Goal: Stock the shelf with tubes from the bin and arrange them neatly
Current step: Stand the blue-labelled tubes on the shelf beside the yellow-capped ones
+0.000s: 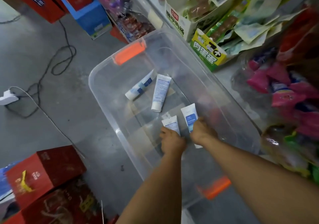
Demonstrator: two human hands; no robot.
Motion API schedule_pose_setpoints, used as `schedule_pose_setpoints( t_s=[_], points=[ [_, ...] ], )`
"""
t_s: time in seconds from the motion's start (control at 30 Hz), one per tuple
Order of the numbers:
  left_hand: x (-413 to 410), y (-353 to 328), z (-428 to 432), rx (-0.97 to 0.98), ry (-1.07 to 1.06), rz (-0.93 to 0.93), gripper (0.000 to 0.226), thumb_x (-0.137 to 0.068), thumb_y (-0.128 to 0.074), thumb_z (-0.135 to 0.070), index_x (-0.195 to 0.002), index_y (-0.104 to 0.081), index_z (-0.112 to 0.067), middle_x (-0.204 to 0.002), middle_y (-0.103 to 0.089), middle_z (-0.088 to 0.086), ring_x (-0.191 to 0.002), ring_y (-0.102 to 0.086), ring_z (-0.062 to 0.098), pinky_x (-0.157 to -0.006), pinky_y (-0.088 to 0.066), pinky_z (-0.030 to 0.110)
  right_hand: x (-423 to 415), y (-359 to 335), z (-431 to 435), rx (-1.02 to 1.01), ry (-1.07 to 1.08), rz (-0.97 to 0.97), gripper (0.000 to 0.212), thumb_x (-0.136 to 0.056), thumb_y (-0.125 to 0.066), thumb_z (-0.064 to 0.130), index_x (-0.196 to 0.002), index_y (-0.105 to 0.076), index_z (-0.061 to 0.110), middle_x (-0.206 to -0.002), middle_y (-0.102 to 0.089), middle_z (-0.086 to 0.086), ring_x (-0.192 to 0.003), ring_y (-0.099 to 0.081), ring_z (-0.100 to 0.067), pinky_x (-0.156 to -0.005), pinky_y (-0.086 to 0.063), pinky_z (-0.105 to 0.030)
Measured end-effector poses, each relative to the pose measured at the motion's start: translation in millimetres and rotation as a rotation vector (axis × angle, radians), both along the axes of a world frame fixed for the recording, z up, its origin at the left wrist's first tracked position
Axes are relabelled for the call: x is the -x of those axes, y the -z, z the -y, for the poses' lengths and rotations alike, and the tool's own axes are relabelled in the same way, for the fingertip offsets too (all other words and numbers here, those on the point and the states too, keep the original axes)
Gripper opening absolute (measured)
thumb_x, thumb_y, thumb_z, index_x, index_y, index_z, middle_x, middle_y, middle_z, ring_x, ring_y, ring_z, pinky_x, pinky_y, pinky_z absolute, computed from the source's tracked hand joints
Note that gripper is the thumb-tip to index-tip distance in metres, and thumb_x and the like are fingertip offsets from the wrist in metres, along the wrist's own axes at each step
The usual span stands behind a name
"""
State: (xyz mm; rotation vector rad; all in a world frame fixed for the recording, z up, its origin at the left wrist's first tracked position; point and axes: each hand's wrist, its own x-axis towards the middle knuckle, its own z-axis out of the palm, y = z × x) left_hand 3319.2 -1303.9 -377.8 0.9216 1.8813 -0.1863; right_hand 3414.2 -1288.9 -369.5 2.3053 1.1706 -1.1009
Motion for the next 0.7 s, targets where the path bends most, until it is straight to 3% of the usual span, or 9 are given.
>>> schedule_pose_setpoints(
  t_s=[0.1, 0.17, 0.23, 0.33, 0.4, 0.47, 0.57, 0.7],
  points=[
    [10.2, -11.2, -7.0, 0.001, -0.089, 0.113, 0.076, -0.08, -0.072, -0.031, -0.135, -0.031, 0.001, -0.137, -0.045, 0.019, -0.123, -0.051, 0.036, -0.101, -0.044, 0.039, 1.3, -16.9, -2.4, -0.022, 0.037, -0.09, 0.051, -0.084, -0.059, 0.034, -0.127, -0.048, 0.01, -0.127, -0.059, -0.011, -0.112, -0.059, -0.031, -0.093, -0.048, -0.037],
    [18.3, -25.7, -8.7, -0.016, -0.158, 0.199, 0.057, -0.084, -0.068, -0.026, -0.128, -0.043, 0.002, -0.128, -0.054, 0.017, -0.114, -0.057, 0.033, -0.094, -0.049, 0.035, 2.5, -35.4, -3.0, -0.058, 0.083, -0.152, 0.044, -0.084, -0.055, 0.035, -0.121, -0.055, 0.011, -0.12, -0.062, -0.011, -0.104, -0.062, -0.031, -0.087, -0.052, -0.038],
    [26.1, -48.8, -6.9, -0.067, -0.241, 0.271, 0.028, -0.09, -0.06, -0.02, -0.111, -0.052, -0.002, -0.107, -0.06, 0.015, -0.095, -0.062, 0.029, -0.073, -0.049, 0.026, 6.0, -59.3, -0.6, -0.108, 0.164, -0.231, 0.034, -0.084, -0.053, 0.03, -0.111, -0.059, 0.01, -0.107, -0.065, -0.013, -0.086, -0.066, -0.033, -0.07, -0.055, -0.037],
    [36.5, -93.3, 2.5, -0.163, -0.384, 0.386, 0.009, -0.092, -0.049, -0.013, -0.091, -0.053, -0.005, -0.076, -0.055, 0.009, -0.063, -0.055, 0.021, -0.047, -0.042, 0.019, 11.3, -99.3, 14.5, -0.216, 0.279, -0.329, 0.029, -0.083, -0.052, 0.028, -0.104, -0.054, 0.007, -0.088, -0.065, -0.016, -0.052, -0.062, -0.029, -0.04, -0.047, -0.027],
    [42.4, -126.9, 15.4, -0.221, -0.446, 0.454, 0.011, -0.089, -0.05, -0.009, -0.079, -0.055, -0.009, -0.07, -0.054, 0.008, -0.057, -0.052, 0.021, -0.047, -0.044, 0.021, 13.6, -127.3, 33.7, -0.321, 0.293, -0.381, 0.031, -0.085, -0.054, 0.032, -0.103, -0.045, 0.009, -0.081, -0.063, -0.012, -0.04, -0.06, -0.023, -0.032, -0.038, -0.019],
    [47.0, -160.8, 33.9, -0.296, -0.486, 0.56, 0.012, -0.088, -0.057, -0.008, -0.077, -0.057, -0.012, -0.069, -0.056, 0.009, -0.052, -0.052, 0.02, -0.046, -0.045, 0.023, 16.1, -157.0, 58.2, -0.461, 0.341, -0.453, 0.029, -0.084, -0.059, 0.033, -0.099, -0.046, 0.012, -0.082, -0.06, -0.008, -0.043, -0.058, -0.018, -0.029, -0.033, -0.015],
    [50.4, -218.2, 68.3, -0.38, -0.533, 0.738, 0.009, -0.087, -0.07, -0.017, -0.089, -0.065, -0.01, -0.076, -0.064, 0.013, -0.055, -0.056, 0.021, -0.05, -0.049, 0.025, 21.0, -207.7, 105.0, -0.685, 0.34, -0.534, 0.03, -0.079, -0.073, 0.032, -0.089, -0.05, 0.017, -0.081, -0.061, 0.0, -0.052, -0.055, -0.005, -0.033, -0.036, -0.013],
    [48.3, -281.2, 117.4, -0.409, -0.536, 0.925, 0.032, -0.083, -0.073, -0.013, -0.112, -0.065, -0.002, -0.097, -0.072, 0.019, -0.078, -0.07, 0.031, -0.066, -0.057, 0.036, 24.5, -271.3, 171.8, -0.808, 0.383, -0.659, 0.037, -0.068, -0.084, 0.031, -0.089, -0.055, 0.019, -0.073, -0.065, 0.007, -0.043, -0.057, 0.003, -0.035, -0.04, -0.014]
  ],
)
